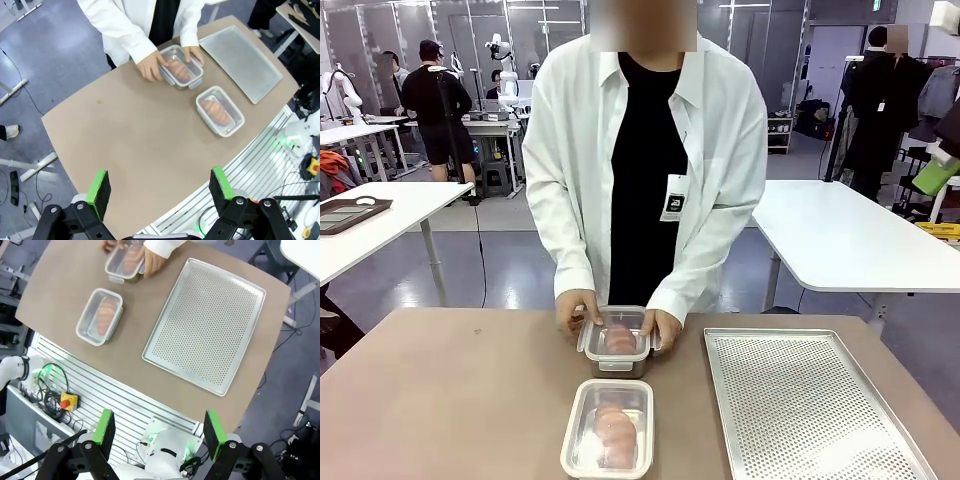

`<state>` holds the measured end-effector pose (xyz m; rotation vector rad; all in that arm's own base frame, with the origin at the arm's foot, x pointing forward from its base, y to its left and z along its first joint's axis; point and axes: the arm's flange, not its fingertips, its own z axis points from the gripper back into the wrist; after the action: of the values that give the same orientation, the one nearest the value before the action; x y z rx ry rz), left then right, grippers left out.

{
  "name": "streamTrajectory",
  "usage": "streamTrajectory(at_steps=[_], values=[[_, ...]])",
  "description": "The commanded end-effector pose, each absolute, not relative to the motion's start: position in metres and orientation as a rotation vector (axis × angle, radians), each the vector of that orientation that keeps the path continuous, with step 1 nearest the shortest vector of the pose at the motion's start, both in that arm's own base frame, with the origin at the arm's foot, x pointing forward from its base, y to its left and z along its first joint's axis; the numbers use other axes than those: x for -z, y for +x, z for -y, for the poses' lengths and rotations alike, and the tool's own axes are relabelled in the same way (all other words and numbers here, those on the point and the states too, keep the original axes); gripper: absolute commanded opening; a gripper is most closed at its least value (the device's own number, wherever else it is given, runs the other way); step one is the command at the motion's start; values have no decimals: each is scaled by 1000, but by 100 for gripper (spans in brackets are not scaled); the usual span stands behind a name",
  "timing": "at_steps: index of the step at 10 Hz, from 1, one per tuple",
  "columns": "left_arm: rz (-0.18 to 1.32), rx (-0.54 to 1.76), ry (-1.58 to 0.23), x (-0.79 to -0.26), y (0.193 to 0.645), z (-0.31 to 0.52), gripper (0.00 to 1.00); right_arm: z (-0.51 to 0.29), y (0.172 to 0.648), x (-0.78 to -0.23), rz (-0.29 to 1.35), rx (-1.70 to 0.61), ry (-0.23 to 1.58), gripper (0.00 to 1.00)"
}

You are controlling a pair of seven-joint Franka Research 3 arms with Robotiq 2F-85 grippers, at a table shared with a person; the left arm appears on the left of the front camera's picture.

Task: Place the bread into the airtight container.
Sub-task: Pick up a Butter Roll and place it into an empty Airtight Container.

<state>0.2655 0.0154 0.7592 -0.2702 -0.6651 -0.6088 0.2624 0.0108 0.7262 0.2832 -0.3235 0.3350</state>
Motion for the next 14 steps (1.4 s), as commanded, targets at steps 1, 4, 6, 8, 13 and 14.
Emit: streamTrajectory(at_steps=[1,4,6,8,13,14], values=[[666,627,-271,-761,266,-15,100,-8,265,-730,325,-354,284,89],[666,627,-271,-761,266,-15,100,-8,265,-730,325,-354,284,89],[666,627,-271,-761,266,-15,100,-8,265,-730,325,-354,284,89],[666,627,-271,-761,266,-15,100,-8,265,-730,325,-354,284,89],[666,627,-271,-761,266,-15,100,-8,265,-730,325,-354,284,89],[666,627,-271,-761,266,-15,100,-8,265,-730,325,-354,284,89]])
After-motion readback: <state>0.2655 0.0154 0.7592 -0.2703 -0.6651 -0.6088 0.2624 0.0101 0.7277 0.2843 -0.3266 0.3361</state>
